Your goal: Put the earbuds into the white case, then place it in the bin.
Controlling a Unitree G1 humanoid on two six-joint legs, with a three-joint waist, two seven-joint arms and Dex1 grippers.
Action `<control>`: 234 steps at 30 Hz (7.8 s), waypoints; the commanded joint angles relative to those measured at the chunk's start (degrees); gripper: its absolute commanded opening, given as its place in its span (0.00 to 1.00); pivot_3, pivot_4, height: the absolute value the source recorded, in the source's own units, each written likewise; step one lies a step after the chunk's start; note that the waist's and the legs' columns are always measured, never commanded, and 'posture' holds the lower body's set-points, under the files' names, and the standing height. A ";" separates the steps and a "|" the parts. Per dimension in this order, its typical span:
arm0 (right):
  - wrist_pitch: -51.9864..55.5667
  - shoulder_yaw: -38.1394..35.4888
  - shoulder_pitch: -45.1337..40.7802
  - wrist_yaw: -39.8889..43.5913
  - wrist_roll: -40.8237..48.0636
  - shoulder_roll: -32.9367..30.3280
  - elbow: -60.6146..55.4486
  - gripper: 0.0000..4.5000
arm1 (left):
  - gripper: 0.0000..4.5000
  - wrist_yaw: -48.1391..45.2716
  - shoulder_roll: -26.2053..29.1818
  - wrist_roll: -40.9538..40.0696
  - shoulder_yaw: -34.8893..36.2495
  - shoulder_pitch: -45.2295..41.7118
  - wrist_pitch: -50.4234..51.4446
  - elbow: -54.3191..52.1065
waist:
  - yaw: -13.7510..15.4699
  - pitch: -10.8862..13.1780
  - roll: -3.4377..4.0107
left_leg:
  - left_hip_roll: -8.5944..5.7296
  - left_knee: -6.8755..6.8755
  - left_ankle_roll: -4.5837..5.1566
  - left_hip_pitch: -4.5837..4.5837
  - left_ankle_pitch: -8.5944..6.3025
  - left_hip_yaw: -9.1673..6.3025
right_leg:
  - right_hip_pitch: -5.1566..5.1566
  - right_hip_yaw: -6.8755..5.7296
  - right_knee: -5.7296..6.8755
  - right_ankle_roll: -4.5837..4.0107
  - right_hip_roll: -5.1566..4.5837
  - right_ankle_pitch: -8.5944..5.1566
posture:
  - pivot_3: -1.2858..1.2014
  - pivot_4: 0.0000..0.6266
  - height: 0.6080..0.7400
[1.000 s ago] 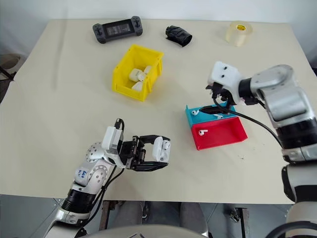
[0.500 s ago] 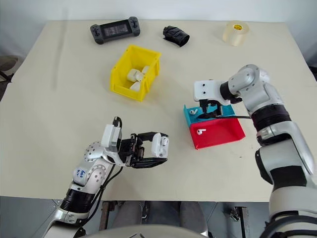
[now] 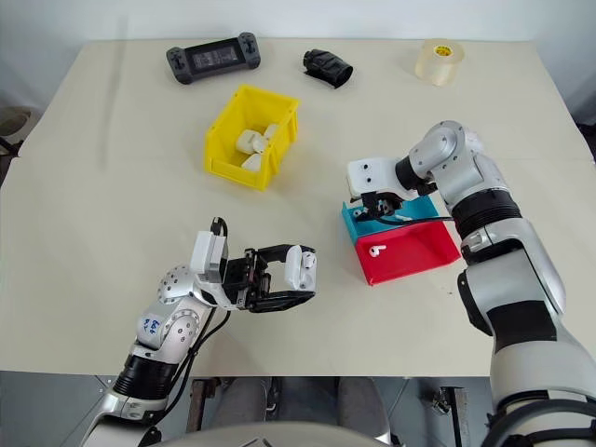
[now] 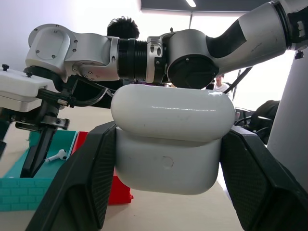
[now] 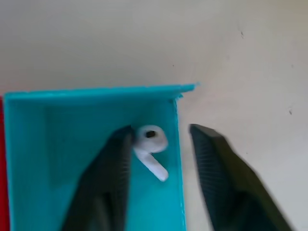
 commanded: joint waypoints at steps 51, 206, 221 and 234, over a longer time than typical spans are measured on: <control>74.11 -57.75 39.48 -57.36 84.57 14.13 -81.80 0.10 | 0.62 1.63 -6.03 0.63 4.21 -15.69 -2.75 14.02 | 1.69 0.00 0.00 | -0.21 0.07 0.11 -0.13 -0.06 -0.13 | 0.03 0.00 0.17 0.09 0.01 0.05 | 0.52 0.24 1.00; 32.11 -51.12 84.05 -44.11 49.57 0.70 -94.15 0.85 | 0.62 44.56 0.92 27.96 10.65 -44.95 4.77 46.35 | 2.98 -0.04 -0.11 | -0.67 0.16 0.28 -0.09 -0.12 -0.06 | 0.06 0.09 0.30 0.20 0.05 0.10 | 0.52 0.24 1.00; 32.49 -47.69 80.27 -45.30 49.25 0.53 -93.26 0.86 | 0.99 38.00 1.77 25.57 11.60 -41.08 2.13 40.24 | 2.70 -0.05 -0.12 | -0.66 0.13 0.27 -0.09 -0.12 -0.02 | 0.00 0.11 0.52 0.21 0.04 0.10 | 0.52 0.24 1.00; 30.22 -44.27 73.12 -39.76 47.52 -0.50 -84.79 0.86 | 0.99 17.55 13.62 16.22 14.05 -10.69 -4.15 6.14 | 1.65 -0.06 -0.13 | -0.30 0.13 0.23 0.00 -0.10 -0.01 | 0.06 0.13 0.30 0.21 0.03 0.10 | 0.52 0.24 1.00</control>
